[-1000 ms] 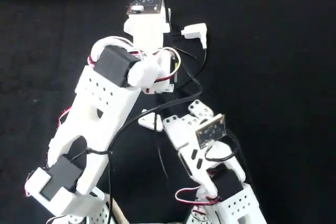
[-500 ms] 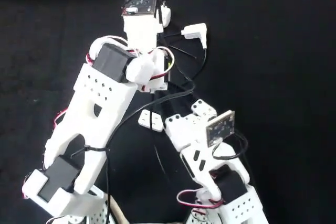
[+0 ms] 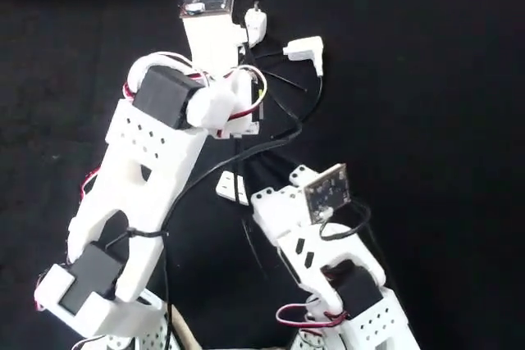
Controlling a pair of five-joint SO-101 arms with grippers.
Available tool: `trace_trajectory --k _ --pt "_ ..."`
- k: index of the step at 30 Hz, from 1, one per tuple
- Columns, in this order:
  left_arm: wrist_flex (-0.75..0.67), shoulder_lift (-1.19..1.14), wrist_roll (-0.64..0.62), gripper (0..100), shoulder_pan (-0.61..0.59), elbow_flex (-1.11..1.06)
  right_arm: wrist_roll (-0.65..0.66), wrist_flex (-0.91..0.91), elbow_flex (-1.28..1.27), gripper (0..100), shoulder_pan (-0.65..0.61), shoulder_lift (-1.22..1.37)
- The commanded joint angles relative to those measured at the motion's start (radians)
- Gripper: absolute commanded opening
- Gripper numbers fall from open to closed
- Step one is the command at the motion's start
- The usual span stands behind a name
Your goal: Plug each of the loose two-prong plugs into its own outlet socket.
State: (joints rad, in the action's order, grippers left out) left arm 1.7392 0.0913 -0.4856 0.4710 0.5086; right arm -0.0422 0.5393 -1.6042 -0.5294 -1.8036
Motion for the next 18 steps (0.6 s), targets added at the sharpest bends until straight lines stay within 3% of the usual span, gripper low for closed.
trace_trajectory --k 1,12,18 --pt "0.014 0.021 -0.005 3 0.036 0.051 0.006 -0.071 -0.005 1.2 -0.048 -0.11" --pt "0.018 0.023 -0.005 3 0.051 0.051 0.015 -0.157 -0.001 1.2 -0.06 -0.11" --pt "0.018 0.023 -0.006 3 0.036 0.025 0.006 -0.236 0.042 1.2 0.029 -0.11"
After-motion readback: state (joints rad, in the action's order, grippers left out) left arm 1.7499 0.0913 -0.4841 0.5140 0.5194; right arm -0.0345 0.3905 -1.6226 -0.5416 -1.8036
